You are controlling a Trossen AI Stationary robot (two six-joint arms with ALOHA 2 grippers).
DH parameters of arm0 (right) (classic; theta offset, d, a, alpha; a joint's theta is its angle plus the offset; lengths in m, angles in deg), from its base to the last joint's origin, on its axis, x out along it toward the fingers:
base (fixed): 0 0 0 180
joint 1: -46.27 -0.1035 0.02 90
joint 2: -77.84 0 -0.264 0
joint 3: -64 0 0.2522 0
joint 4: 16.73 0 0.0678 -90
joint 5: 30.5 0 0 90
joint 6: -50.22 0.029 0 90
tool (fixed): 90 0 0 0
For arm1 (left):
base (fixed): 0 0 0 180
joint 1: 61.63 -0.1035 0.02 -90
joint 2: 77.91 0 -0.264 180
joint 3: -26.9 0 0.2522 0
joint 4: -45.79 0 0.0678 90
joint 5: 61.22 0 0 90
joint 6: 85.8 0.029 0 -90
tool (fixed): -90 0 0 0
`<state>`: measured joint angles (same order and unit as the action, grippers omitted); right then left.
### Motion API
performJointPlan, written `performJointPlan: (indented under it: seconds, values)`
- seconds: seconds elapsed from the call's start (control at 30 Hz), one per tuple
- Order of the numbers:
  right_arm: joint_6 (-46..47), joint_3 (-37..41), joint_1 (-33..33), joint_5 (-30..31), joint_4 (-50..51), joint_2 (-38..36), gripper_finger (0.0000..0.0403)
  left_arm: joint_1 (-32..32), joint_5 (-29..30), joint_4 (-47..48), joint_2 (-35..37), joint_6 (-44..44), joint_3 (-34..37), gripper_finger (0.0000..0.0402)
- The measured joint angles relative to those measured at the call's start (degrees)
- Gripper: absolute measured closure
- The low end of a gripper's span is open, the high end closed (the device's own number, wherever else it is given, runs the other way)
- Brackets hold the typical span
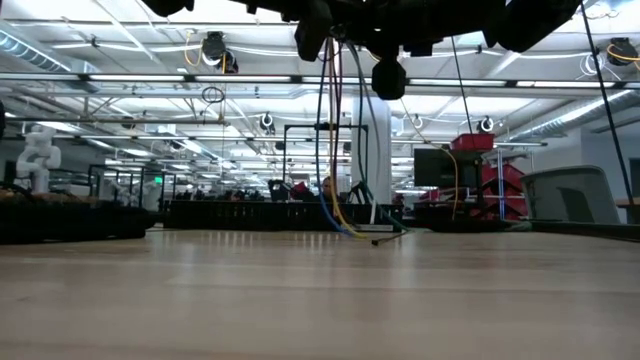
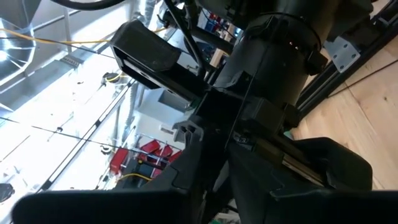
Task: Ziptie cables
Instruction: Wrap the cable wires using a zip tie
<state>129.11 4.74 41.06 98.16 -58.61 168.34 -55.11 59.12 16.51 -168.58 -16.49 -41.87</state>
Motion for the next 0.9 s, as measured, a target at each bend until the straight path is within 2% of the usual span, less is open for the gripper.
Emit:
performJointPlan:
  seconds: [0.9]
  values:
    - [-1.8,0.0,-0.1,-0.6,-1.2,0.2,0.0403,1.9,0.3,0.0,0.4,0.0,0.0,0.0314]
